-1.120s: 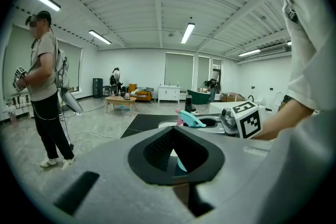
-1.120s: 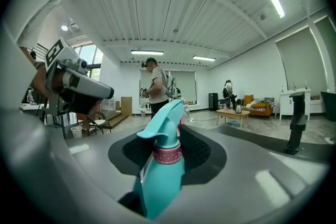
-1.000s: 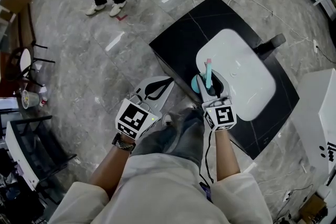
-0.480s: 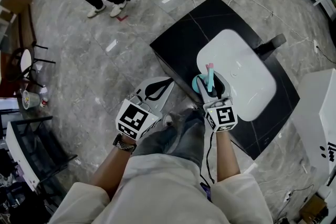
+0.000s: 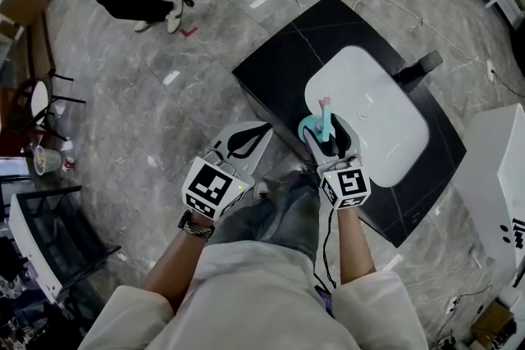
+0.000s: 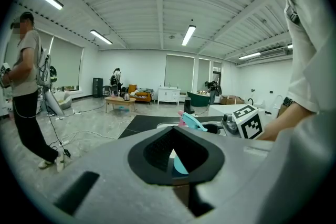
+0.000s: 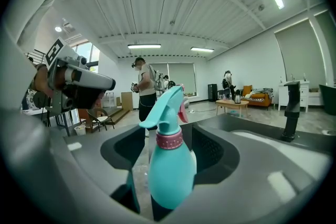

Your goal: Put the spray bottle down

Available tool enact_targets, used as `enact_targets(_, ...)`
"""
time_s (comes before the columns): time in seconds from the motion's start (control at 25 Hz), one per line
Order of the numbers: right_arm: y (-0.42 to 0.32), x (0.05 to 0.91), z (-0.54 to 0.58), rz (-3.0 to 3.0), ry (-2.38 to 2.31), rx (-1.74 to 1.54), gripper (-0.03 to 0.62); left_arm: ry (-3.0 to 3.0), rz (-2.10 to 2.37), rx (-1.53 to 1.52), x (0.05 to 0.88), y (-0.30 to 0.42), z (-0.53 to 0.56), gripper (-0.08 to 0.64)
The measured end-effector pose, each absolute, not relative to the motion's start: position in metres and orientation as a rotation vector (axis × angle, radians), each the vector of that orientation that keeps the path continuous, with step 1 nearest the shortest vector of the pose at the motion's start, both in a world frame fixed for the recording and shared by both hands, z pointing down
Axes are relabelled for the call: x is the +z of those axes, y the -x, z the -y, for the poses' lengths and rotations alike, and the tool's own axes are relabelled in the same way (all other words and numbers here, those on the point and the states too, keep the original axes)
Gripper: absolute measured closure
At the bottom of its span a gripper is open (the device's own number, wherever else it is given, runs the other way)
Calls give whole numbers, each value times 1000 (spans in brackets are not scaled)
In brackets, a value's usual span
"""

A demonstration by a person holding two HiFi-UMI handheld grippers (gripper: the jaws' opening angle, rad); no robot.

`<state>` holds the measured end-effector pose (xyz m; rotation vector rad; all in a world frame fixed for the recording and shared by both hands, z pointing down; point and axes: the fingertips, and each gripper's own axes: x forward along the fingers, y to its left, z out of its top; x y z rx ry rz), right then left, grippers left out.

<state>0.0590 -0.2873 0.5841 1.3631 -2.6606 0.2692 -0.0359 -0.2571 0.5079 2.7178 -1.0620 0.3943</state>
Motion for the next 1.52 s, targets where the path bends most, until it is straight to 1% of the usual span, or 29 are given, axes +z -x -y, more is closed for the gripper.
enact_targets(0.4, -75, 581, 267, 2623, -1377, 296, 302, -2727, 1087, 359, 500, 43, 259, 554)
enact_targets(0.76, -105, 566, 247, 2561, -1435, 320, 302, -2771, 1024, 320, 495, 24, 260, 554)
enact_targets(0.96, -124, 546, 240, 2554, -1497, 313, 302, -2816, 1011, 296, 478, 15, 267, 554)
enact_targets(1.24, -138, 510, 243, 2518, -1511, 277, 321, -2893, 1007, 273, 447, 4, 277, 554)
enact_targets(1.32, -141, 498, 244, 2498, -1529, 252, 347, -2913, 999, 267, 438, 1, 279, 554)
enact_targets(1.44, -146, 478, 247, 2470, -1589, 193, 450, -2942, 982, 247, 426, -5, 282, 554)
enact_targets(1.52, -148, 467, 249, 2442, -1615, 179, 500, -2961, 976, 243, 418, -6, 284, 554)
